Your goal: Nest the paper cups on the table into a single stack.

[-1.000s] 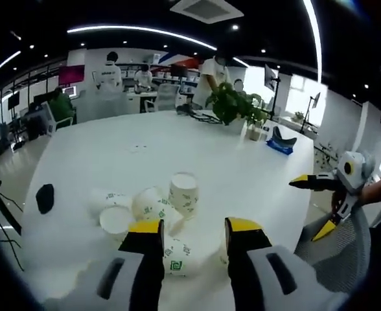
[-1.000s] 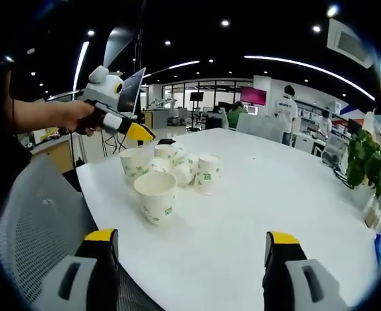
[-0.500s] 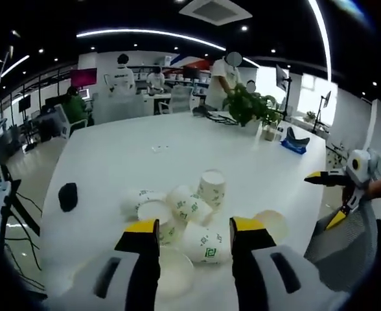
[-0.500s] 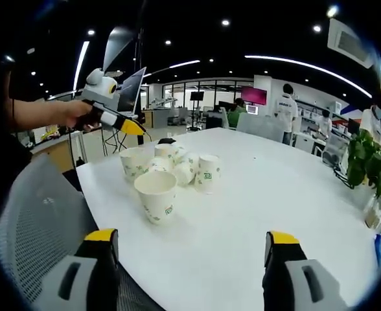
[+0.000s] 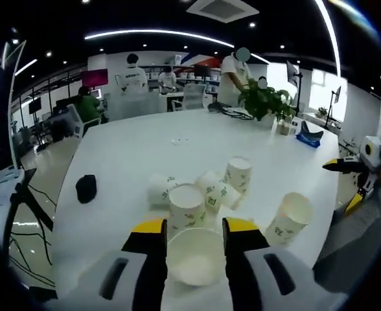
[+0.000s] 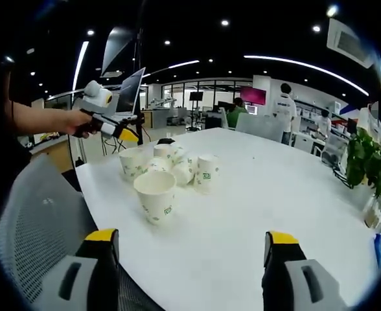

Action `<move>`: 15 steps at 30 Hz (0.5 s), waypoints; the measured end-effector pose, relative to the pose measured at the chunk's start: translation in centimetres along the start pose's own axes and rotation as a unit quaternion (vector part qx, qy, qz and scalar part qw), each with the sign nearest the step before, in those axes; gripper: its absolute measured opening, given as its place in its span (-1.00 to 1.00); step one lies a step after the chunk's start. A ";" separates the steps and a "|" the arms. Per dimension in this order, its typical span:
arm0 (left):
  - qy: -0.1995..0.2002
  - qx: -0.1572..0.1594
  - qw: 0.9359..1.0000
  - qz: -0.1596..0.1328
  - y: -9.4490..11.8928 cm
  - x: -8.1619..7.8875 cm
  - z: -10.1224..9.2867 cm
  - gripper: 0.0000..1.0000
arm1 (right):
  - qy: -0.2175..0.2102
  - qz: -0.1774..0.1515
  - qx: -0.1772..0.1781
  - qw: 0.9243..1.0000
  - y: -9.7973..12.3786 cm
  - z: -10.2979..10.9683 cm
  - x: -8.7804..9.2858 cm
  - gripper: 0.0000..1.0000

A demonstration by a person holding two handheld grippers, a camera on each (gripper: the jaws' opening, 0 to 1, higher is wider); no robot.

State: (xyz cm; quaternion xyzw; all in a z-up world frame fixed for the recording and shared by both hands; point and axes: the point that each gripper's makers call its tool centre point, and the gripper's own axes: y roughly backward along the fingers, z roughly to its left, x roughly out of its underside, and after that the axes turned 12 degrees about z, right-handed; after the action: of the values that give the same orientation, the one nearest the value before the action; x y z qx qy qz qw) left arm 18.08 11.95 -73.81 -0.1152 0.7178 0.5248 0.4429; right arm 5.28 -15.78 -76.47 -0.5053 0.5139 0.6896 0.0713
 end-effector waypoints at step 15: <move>0.022 -0.026 0.999 0.022 -2.0 3.0 1.9 -0.64 | 0.001 0.007 0.000 1.000 -0.1 0.0 0.2 0.83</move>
State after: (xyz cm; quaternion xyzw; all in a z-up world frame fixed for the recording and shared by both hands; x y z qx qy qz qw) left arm 18.52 13.62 -77.51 -0.1223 0.7162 0.5499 0.4119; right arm 5.21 -15.81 -76.67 -0.5026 0.5176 0.6892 0.0664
